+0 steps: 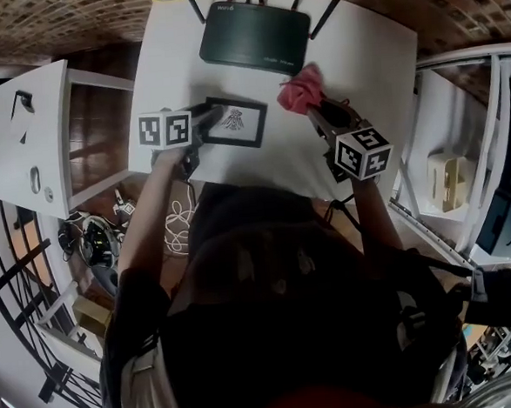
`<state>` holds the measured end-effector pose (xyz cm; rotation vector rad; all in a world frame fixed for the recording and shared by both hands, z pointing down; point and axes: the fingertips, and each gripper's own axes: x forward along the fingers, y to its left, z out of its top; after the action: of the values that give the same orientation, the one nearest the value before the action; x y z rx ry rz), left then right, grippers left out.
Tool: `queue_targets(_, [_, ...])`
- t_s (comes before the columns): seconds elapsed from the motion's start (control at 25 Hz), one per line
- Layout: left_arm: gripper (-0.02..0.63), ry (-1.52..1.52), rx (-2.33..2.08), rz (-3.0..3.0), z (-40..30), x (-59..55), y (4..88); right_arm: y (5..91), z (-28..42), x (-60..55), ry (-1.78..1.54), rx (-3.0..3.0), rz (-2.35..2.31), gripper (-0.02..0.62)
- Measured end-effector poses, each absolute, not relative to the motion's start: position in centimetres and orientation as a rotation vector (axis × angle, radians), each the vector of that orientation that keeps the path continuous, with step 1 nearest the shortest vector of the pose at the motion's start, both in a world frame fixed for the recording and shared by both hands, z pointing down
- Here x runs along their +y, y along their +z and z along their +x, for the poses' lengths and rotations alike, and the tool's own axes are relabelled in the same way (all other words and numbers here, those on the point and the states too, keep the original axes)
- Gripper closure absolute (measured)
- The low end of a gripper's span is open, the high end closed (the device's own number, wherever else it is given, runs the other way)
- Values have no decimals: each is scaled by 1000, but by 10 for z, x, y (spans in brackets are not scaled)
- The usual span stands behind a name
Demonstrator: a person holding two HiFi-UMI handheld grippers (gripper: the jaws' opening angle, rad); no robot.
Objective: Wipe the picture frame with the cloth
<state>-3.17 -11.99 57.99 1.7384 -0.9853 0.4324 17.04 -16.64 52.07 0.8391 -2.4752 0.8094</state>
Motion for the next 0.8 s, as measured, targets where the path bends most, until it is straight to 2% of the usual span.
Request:
queue_targets(0.4, [405,471,-854,1820,-47,-103,596,465,113,-105,878,-2652,660,521])
queue_targets(0.64, [408,501,-786,1989,-54,-102,589,449,48,-52,904,-2699,437,520])
queue_targets(0.68, [420,514,-777,2036,-53,-103,587,443,35,-40,916,-2718,340,520])
queue_targets(0.8, [537,545,-749,2167,-49,-111,581,424,-3,-8,972,-2754,42,520])
